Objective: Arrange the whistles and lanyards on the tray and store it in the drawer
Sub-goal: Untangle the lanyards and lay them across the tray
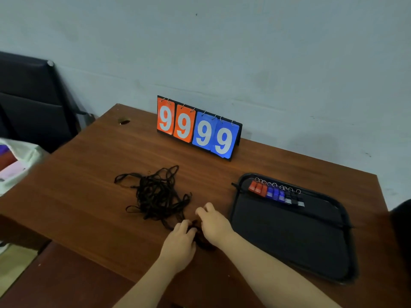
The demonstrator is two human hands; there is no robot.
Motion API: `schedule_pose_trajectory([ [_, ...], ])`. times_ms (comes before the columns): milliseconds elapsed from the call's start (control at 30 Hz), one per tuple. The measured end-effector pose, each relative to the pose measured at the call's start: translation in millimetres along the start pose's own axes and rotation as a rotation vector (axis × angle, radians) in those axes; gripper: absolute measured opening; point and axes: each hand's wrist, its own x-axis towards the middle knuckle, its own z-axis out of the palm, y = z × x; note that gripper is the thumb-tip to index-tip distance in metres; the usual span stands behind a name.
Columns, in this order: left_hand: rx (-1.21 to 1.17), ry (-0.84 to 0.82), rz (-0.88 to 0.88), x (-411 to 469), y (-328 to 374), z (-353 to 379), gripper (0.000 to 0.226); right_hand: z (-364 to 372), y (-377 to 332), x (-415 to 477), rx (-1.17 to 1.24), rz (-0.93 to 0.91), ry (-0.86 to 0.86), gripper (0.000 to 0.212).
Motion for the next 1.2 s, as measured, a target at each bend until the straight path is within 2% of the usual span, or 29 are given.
schedule_pose_trajectory([
  [200, -0.006, 0.026, 0.05, -8, -10, 0, 0.041, 14, -11, 10, -0.033, -0.043, 0.03, 0.011],
  [300, 0.039, 0.054, -0.026, -10, -25, -7, 0.037, 5, -8, 9, 0.117, 0.023, 0.136, 0.01],
  [367, 0.069, 0.086, -0.147, -11, -38, -13, 0.037, -15, -7, 7, 0.305, 0.089, 0.254, 0.01],
  [467, 0.059, 0.106, -0.442, -8, -54, -28, 0.041, -58, -10, 0, 0.539, 0.128, 0.467, 0.004],
  [567, 0.002, 0.073, -0.686, -2, -48, -47, 0.036, -103, -21, -11, 0.81, 0.174, 0.583, 0.007],
  [633, -0.03, 0.222, -0.683, 4, -31, -58, 0.026, -129, -31, -20, 0.922, 0.133, 0.639, 0.011],
  [700, -0.109, 0.437, -0.49, 8, -6, -68, 0.014, -147, -41, -32, 0.971, 0.046, 0.642, 0.015],
  [733, -0.251, 0.512, -0.369, 9, 9, -74, 0.008, -155, -45, -38, 0.973, -0.002, 0.617, 0.017],
  [767, -0.515, 0.482, -0.301, 12, 28, -85, 0.013, -162, -49, -45, 0.968, -0.053, 0.581, 0.018],
  [867, -1.556, 0.035, -0.265, 17, 78, -123, 0.044, -175, -54, -63, 1.014, -0.19, 0.416, 0.015],
  [900, -1.84, -0.019, -0.274, 22, 85, -133, 0.045, -178, -52, -69, 1.077, -0.214, 0.356, 0.015],
  [967, -2.221, 0.096, -0.354, 33, 83, -147, 0.037, -177, -43, -78, 1.284, -0.222, 0.298, 0.016],
  [1000, -2.284, 0.208, -0.436, 39, 77, -152, 0.032, -176, -36, -81, 1.41, -0.197, 0.321, 0.016],
  [1067, -2.265, 0.356, -0.603, 49, 61, -161, 0.027, -175, -16, -86, 1.666, -0.103, 0.442, 0.016],
  [1133, -2.231, 0.409, -0.724, 58, 45, -162, 0.026, -175, 10, -92, 1.884, -0.046, 0.61, 0.015],
  [1200, -2.229, 0.443, -0.817, 62, 29, -161, 0.028, -177, 37, -100, 2.0, -0.05, 0.766, 0.014],
])
